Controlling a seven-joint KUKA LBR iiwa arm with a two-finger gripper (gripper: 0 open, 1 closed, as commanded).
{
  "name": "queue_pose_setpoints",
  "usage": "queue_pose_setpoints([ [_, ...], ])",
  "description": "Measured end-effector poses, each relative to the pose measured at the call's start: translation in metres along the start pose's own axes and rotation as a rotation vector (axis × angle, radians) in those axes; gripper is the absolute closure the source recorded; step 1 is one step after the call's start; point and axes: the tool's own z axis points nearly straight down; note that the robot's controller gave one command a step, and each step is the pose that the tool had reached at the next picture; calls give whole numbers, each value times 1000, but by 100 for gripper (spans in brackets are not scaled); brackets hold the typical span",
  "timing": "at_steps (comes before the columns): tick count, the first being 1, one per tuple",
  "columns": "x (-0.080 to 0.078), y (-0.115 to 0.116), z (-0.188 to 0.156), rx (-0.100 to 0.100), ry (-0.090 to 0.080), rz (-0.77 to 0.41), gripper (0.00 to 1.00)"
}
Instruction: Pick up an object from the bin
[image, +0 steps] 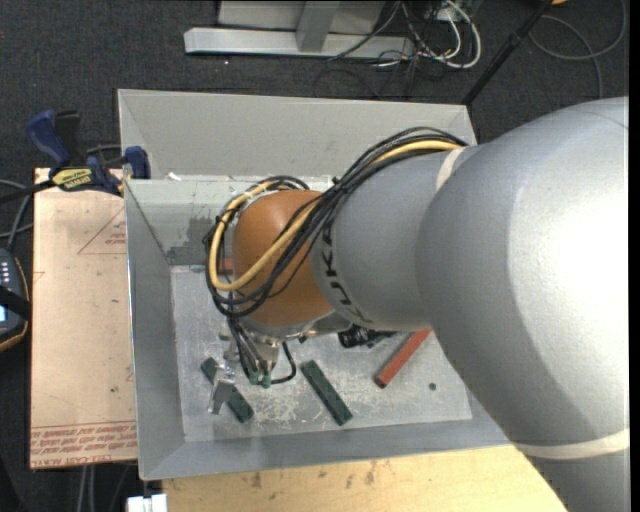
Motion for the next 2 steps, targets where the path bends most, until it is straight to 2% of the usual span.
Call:
queue_pose_setpoints([
  [1, 14, -1, 16, 7, 8, 36, 0],
  [2, 33, -8, 8, 5, 8, 71, 0],
])
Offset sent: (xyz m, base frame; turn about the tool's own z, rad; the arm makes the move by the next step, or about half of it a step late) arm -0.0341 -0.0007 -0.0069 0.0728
